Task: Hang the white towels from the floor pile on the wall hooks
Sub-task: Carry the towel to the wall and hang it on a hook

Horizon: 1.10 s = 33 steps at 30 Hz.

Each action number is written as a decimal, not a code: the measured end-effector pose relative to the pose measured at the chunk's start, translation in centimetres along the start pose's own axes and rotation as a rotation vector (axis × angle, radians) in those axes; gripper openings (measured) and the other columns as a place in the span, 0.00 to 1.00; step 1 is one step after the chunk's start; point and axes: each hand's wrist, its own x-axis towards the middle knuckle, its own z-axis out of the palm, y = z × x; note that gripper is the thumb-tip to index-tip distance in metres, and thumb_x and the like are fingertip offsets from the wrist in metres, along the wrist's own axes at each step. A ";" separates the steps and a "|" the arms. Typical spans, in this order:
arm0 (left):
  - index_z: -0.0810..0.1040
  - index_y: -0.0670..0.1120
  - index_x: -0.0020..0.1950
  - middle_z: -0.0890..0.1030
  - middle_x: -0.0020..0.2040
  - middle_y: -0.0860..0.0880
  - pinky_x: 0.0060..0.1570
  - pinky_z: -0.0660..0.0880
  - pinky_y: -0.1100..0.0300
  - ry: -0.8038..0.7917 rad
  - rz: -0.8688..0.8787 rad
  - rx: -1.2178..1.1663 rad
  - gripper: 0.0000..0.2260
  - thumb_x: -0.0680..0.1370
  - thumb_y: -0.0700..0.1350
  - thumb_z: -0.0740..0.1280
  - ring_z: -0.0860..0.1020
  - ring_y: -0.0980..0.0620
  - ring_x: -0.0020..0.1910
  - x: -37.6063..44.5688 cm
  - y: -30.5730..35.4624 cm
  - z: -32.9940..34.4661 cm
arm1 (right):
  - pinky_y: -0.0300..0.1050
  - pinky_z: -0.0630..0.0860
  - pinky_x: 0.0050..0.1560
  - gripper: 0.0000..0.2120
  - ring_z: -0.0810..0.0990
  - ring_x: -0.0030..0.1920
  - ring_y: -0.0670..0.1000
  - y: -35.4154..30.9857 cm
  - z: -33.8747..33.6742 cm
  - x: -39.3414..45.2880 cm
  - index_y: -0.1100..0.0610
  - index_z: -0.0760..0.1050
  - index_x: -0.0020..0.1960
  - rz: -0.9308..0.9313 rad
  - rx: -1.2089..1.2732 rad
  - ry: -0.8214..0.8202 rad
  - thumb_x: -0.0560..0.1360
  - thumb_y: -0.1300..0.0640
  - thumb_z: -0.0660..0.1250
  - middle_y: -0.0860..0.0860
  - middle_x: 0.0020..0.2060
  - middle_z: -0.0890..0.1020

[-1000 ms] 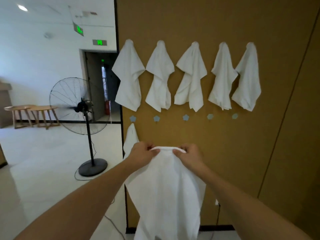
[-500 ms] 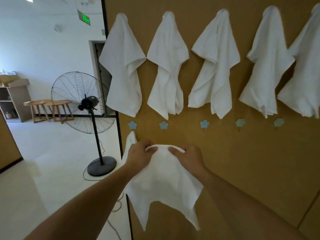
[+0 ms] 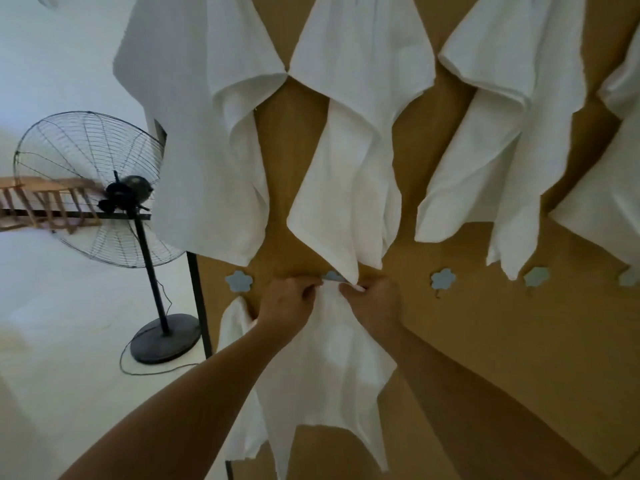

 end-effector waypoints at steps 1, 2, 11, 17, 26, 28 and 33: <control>0.85 0.49 0.52 0.86 0.45 0.49 0.43 0.70 0.65 -0.007 0.016 -0.001 0.08 0.78 0.43 0.67 0.81 0.50 0.40 0.2 -0.5 0.7 | 0.51 0.78 0.41 0.15 0.82 0.34 0.56 0.3 0.6 0.5 0.65 0.79 0.34 0.021 0.011 -0.014 0.72 0.54 0.73 0.57 0.30 0.82; 0.85 0.48 0.53 0.86 0.44 0.48 0.42 0.71 0.64 -0.019 0.031 -0.001 0.08 0.78 0.42 0.67 0.81 0.49 0.39 0.3 -1.1 1.5 | 0.52 0.78 0.40 0.14 0.81 0.35 0.57 0.6 1.2 0.6 0.66 0.79 0.35 0.037 0.013 -0.036 0.72 0.56 0.73 0.58 0.30 0.82; 0.84 0.48 0.51 0.85 0.42 0.50 0.41 0.68 0.69 0.033 -0.176 -0.151 0.06 0.77 0.42 0.68 0.81 0.53 0.38 -2.8 -1.2 6.4 | 0.37 0.69 0.31 0.24 0.69 0.26 0.47 3.7 4.0 -1.0 0.56 0.66 0.25 0.278 0.291 -0.076 0.72 0.51 0.74 0.49 0.22 0.70; 0.83 0.47 0.55 0.82 0.54 0.47 0.55 0.69 0.58 -0.018 -0.224 -0.055 0.13 0.78 0.45 0.60 0.76 0.46 0.55 -4.7 -0.2 7.0 | 0.45 0.72 0.51 0.10 0.78 0.45 0.53 5.4 4.3 -3.3 0.55 0.80 0.42 -0.018 -0.248 -0.020 0.78 0.52 0.65 0.52 0.40 0.82; 0.81 0.49 0.56 0.84 0.47 0.50 0.43 0.70 0.64 -0.332 -0.278 -0.067 0.13 0.81 0.42 0.58 0.80 0.52 0.44 -5.8 -0.7 6.1 | 0.30 0.66 0.32 0.17 0.76 0.32 0.41 3.5 5.2 -4.7 0.56 0.78 0.42 0.112 0.160 -0.122 0.78 0.43 0.64 0.45 0.32 0.79; 0.82 0.47 0.55 0.84 0.48 0.49 0.44 0.69 0.64 -0.393 -0.250 -0.087 0.13 0.79 0.37 0.59 0.80 0.50 0.48 -5.1 -1.5 5.5 | 0.30 0.64 0.31 0.17 0.74 0.32 0.40 3.2 5.7 -3.9 0.56 0.77 0.44 0.149 0.035 -0.116 0.76 0.42 0.67 0.45 0.34 0.78; 0.84 0.51 0.53 0.85 0.47 0.53 0.45 0.70 0.65 -0.275 -0.198 -0.118 0.09 0.80 0.44 0.64 0.80 0.53 0.45 -2.9 -3.9 3.6 | 0.36 0.66 0.40 0.11 0.80 0.40 0.49 3.0 7.7 -4.5 0.55 0.77 0.43 0.093 -0.271 0.014 0.76 0.48 0.68 0.52 0.39 0.82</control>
